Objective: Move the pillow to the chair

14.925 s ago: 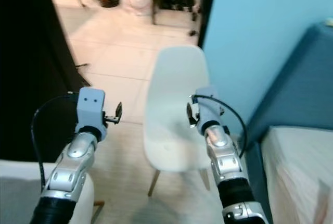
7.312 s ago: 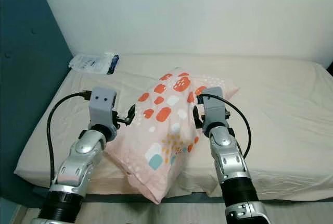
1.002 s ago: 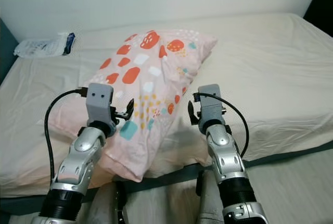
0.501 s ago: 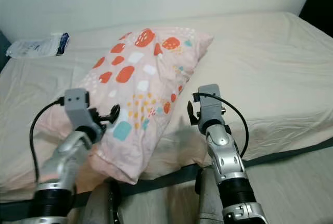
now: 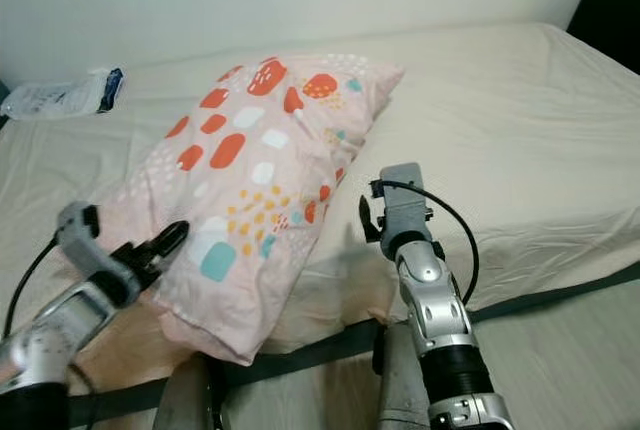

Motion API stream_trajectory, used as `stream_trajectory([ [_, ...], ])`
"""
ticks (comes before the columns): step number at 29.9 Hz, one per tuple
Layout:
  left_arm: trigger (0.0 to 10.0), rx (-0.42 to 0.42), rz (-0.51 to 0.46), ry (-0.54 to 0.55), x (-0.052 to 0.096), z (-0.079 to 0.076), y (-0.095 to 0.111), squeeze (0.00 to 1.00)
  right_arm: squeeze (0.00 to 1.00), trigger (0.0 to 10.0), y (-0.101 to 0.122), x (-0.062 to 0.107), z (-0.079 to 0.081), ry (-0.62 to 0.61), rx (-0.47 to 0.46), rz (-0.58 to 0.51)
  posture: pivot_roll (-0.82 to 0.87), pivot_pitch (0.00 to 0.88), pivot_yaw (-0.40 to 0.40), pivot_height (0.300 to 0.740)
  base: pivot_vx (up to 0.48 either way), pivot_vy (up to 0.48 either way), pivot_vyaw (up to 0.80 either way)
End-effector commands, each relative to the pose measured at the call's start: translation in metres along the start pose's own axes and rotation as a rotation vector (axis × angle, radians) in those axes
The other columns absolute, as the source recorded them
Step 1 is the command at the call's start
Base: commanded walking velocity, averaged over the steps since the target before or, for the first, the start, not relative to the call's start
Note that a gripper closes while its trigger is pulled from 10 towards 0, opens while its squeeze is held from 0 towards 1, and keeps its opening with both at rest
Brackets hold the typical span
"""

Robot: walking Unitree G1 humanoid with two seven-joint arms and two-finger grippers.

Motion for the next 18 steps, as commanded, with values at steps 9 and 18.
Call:
stream_trajectory([
  [9,10.0,0.19,-0.008,0.195,0.017,0.05,-0.012,1.0,0.0,10.0,-0.006,-0.001,0.004,0.011,-0.01,0.027,0.01,0.098,-0.004,0.506,0.0,0.0,0.0],
  [18,10.0,0.452,-0.114,0.206,0.025,0.063,-0.003,1.0,0.0,10.0,-0.006,0.0,0.0,0.007,-0.008,0.031,0.01,0.102,-0.007,0.506,0.0,0.0,0.0],
])
Point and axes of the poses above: a point about 5 cm out from each wrist's last joint towards the gripper, its own x axis pointing back from the gripper into the wrist, its own y axis along the axis of the wrist's last joint, z = x × y, the point moved 3 cm from there along -x, pointing out of the wrist towards the gripper, and after that the axes turned 10 degrees about -x, right-handed, at the moved point
